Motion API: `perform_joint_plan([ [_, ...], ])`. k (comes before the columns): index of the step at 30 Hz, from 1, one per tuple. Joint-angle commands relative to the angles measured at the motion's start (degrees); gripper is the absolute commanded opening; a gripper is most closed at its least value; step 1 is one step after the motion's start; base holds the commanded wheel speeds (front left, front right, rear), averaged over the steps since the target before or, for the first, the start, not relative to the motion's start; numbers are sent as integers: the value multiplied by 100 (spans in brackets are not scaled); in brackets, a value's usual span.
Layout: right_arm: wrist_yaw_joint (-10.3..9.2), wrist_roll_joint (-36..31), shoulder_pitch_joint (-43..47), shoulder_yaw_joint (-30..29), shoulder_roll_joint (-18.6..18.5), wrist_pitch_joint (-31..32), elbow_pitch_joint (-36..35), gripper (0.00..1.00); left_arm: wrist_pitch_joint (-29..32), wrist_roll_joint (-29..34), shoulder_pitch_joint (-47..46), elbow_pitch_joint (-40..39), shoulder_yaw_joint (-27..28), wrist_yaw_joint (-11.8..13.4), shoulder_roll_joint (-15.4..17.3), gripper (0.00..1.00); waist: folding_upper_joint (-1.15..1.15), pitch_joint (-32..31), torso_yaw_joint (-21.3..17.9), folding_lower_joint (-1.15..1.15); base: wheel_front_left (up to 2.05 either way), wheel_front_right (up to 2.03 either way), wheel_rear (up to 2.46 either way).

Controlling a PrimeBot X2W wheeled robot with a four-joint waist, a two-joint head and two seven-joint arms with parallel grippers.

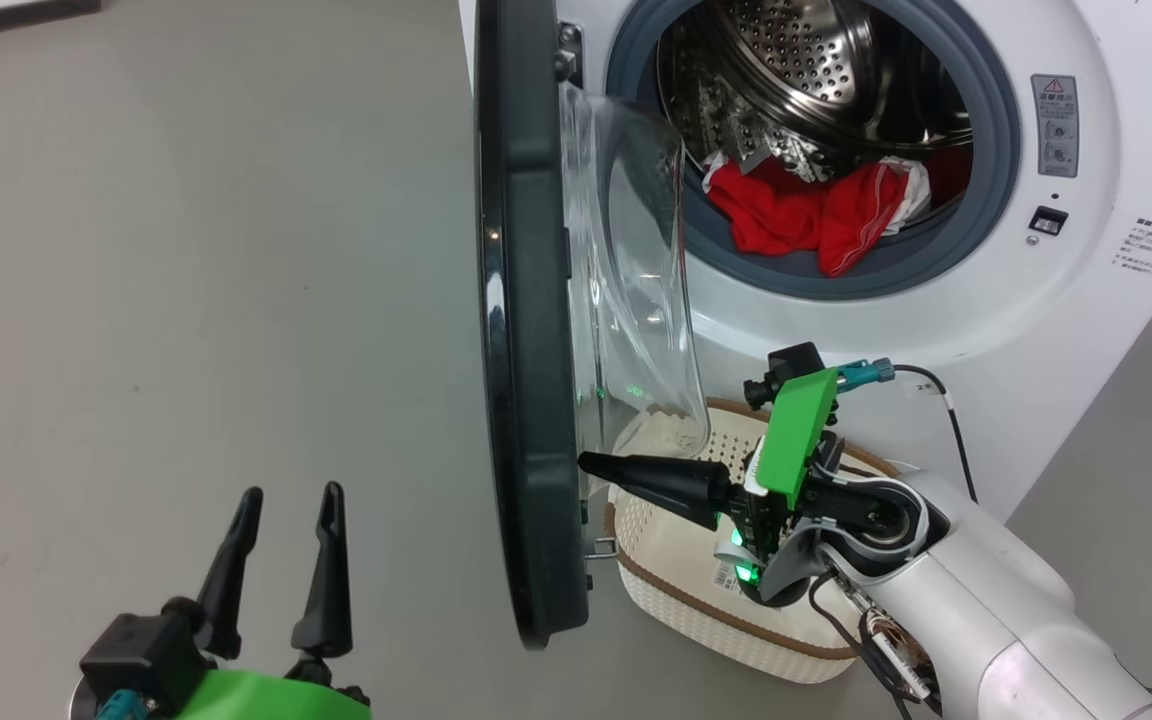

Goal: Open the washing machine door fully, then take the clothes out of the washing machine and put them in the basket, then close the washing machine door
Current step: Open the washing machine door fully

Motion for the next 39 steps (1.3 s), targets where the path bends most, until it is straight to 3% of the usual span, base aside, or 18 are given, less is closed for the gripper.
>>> perform_joint_plan([
  [1, 39, -13, -137, 6, 120, -119, -141, 26, -34, -7, -106, -144, 171, 51, 120, 100, 0, -56, -26, 0, 0, 0, 0],
  [2, 39, -74, -122, -5, 120, -170, -152, 48, -26, -8, -106, -136, 164, 51, 126, 100, 0, -80, -37, 0, 0, 0, 0],
  [3, 39, -161, -106, -17, 120, -232, -161, 100, -18, -9, -105, -128, 159, 52, 134, 100, 0, -104, -49, 0, 0, 0, 0],
  [8, 39, -1044, 16, 25, -41, -752, -428, 100, 23, -40, -95, -90, 131, 47, 150, 100, 0, -188, -113, 0, 0, 0, 0],
  [18, 39, -3192, 418, 772, -572, -2722, -819, 100, 48, -60, -107, 4, 37, 34, 164, 100, 0, -345, -234, 0, 0, 0, 0],
  [31, 39, -4935, 458, 1411, -795, -5108, -168, 100, 42, -139, -48, 7, 54, 109, 173, 100, 0, -476, -320, 0, 0, 0, 0],
  [36, 39, -5455, 525, 1087, -607, -5437, 169, 100, 48, -156, -43, -8, 28, 103, 194, 100, 0, -472, -336, 0, 0, 0, 0],
  [39, 39, -6005, 633, 317, -451, -5456, 76, 100, 20, -156, -46, -19, 36, 127, 199, 100, 0, -446, -370, 0, 0, 0, 0],
])
